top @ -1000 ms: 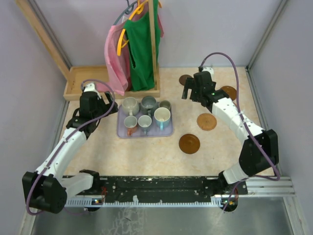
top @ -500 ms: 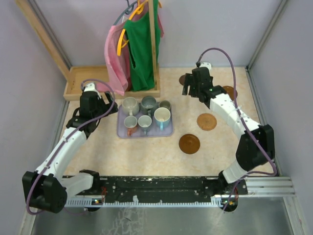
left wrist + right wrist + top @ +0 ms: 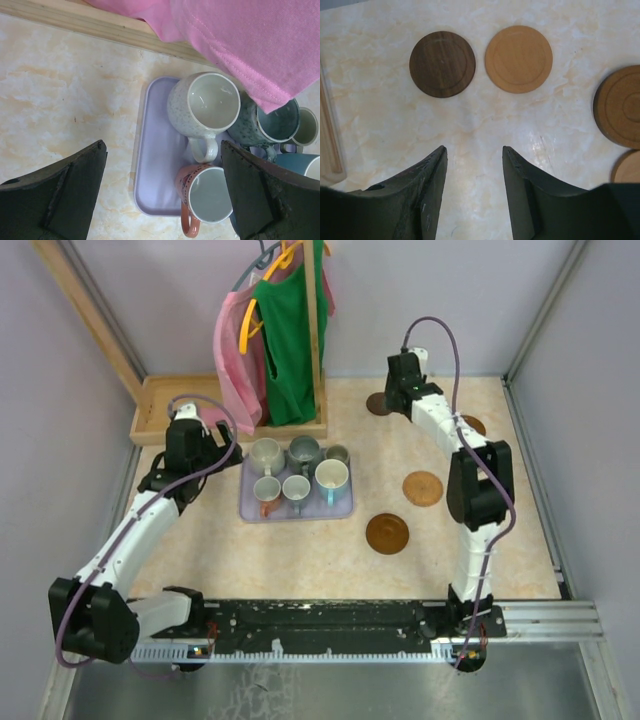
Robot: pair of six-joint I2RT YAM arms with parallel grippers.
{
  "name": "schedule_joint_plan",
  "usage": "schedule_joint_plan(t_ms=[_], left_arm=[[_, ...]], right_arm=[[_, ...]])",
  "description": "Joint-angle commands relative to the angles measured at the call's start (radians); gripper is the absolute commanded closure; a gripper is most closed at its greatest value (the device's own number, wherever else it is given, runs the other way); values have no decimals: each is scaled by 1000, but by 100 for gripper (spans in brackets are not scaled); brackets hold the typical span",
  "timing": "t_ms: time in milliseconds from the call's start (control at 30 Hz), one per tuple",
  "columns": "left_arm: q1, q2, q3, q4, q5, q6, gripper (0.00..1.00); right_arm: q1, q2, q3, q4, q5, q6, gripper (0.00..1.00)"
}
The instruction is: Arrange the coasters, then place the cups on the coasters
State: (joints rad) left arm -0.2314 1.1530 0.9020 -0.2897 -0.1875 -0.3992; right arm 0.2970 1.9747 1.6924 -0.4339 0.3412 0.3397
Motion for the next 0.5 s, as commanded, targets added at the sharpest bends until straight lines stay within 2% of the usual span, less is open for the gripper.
schedule_joint_plan(t_ms=[0, 67, 467], left_arm=[[-3, 17, 42, -3, 1, 12, 0], [-3, 25, 47, -3, -4, 15, 0], [-3, 66, 75, -15, -12, 13, 0]], right_arm=[[-2, 89, 142, 3, 12, -45, 54], [-3, 133, 184, 6, 8, -53, 57], [-3, 413, 495, -49, -6, -64, 58]])
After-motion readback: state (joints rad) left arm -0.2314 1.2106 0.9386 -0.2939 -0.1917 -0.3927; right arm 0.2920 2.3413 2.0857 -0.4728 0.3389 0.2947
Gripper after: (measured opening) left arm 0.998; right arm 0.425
